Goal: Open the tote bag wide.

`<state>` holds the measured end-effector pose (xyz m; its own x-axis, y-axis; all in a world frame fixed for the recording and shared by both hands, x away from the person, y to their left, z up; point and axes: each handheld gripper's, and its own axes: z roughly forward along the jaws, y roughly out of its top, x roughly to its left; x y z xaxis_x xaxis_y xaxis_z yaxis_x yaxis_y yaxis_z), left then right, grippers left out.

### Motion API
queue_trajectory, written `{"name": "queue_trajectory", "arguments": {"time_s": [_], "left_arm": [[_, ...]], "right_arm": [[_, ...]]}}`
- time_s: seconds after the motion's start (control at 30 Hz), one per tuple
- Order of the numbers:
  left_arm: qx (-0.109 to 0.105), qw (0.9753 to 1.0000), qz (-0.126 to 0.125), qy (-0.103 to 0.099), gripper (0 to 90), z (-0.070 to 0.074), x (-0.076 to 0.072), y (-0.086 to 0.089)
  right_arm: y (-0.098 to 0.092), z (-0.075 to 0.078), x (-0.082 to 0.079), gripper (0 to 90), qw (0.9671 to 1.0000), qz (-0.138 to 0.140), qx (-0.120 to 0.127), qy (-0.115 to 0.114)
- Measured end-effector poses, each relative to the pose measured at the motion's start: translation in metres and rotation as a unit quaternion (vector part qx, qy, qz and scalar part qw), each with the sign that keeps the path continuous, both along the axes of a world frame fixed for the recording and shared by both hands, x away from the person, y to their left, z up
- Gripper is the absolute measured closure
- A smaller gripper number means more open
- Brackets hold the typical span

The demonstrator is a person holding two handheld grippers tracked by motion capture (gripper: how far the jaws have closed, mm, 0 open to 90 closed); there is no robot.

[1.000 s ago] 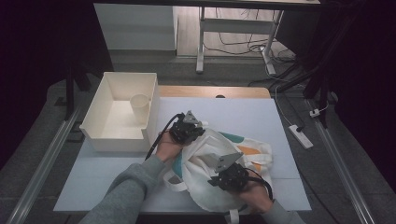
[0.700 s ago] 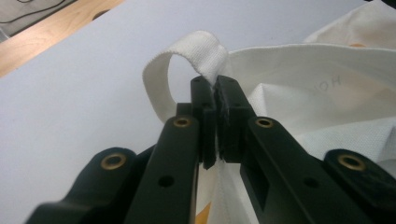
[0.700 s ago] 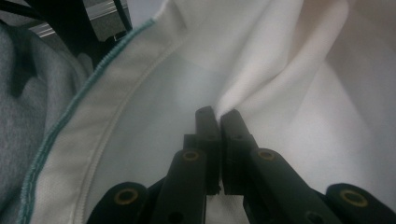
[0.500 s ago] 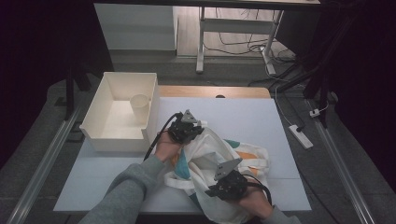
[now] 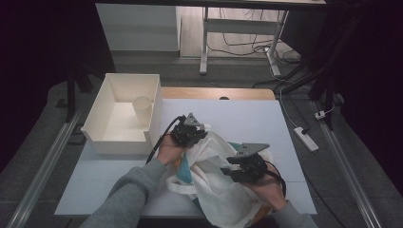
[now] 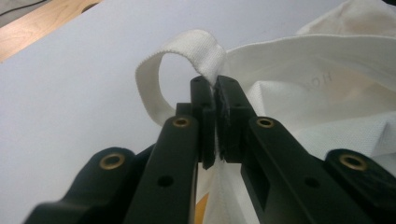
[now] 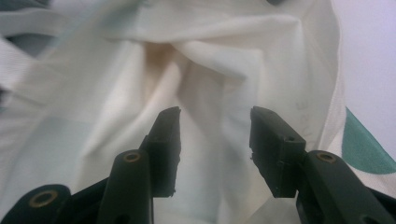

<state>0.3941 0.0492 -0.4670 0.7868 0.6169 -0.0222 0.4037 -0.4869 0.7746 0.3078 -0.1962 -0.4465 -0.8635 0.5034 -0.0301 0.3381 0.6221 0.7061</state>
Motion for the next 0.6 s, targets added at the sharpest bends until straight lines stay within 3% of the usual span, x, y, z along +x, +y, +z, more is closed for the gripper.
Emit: {"name": "queue_trajectory", "arguments": {"time_s": [0.23,0.27,0.37,0.43,0.6], "left_arm": [[0.002,0.9999,-0.006,0.012,85.2,-0.004,0.002,0.001],[0.005,0.9999,-0.008,0.011,85.2,-0.004,0.001,0.001],[0.005,0.9999,-0.008,0.011,85.2,-0.004,0.001,0.001],[0.004,0.9999,-0.009,0.012,85.1,-0.004,0.001,0.002],[-0.001,0.9999,-0.013,0.01,84.9,-0.002,0.0,0.003]], "right_arm": [[0.017,-0.021,0.021,53.8,0.9979,-0.009,-0.065,-0.004],[0.018,-0.024,0.023,56.4,0.9968,-0.01,-0.078,-0.007],[0.021,-0.031,0.03,67.3,0.9963,-0.004,-0.085,0.011],[0.022,-0.034,0.032,82.5,0.9945,-0.006,-0.105,0.002],[0.012,-0.028,0.042,88.3,0.9972,-0.014,-0.073,0.011]]}}
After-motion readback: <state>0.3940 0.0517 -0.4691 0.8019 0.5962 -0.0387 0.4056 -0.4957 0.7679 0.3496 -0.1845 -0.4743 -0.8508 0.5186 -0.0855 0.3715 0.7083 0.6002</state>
